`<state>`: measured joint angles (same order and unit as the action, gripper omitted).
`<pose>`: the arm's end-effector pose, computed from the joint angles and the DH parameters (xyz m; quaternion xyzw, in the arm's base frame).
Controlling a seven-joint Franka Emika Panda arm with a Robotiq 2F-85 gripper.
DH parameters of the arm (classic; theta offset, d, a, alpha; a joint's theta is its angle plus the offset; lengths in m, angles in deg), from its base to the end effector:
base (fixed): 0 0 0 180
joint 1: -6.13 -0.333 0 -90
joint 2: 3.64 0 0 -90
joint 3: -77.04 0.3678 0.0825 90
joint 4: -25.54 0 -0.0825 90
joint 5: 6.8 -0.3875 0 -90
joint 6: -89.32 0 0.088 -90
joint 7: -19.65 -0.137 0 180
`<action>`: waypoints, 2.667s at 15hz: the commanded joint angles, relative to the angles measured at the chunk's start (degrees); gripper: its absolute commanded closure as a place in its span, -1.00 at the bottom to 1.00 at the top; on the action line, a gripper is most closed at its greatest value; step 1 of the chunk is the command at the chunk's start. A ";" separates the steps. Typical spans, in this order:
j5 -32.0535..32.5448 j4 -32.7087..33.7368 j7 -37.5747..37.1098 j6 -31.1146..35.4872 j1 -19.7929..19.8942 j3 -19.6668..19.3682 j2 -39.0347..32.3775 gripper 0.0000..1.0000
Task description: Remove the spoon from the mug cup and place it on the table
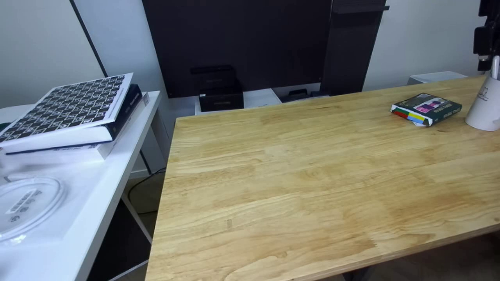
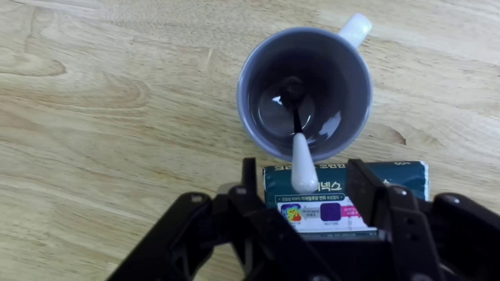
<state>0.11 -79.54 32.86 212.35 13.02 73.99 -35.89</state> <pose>0.6306 -0.1167 0.2176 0.9880 0.0694 -0.1339 0.0345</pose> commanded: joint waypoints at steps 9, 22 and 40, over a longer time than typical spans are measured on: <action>1.09 -0.71 -1.47 -2.29 -1.02 -0.39 2.68 0.92; 5.74 4.78 -3.40 -16.70 -6.56 1.64 19.60 0.92; -19.63 -16.89 25.11 11.82 -6.33 10.86 14.71 0.92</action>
<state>-18.92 -97.05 57.44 225.01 5.67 84.56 -18.55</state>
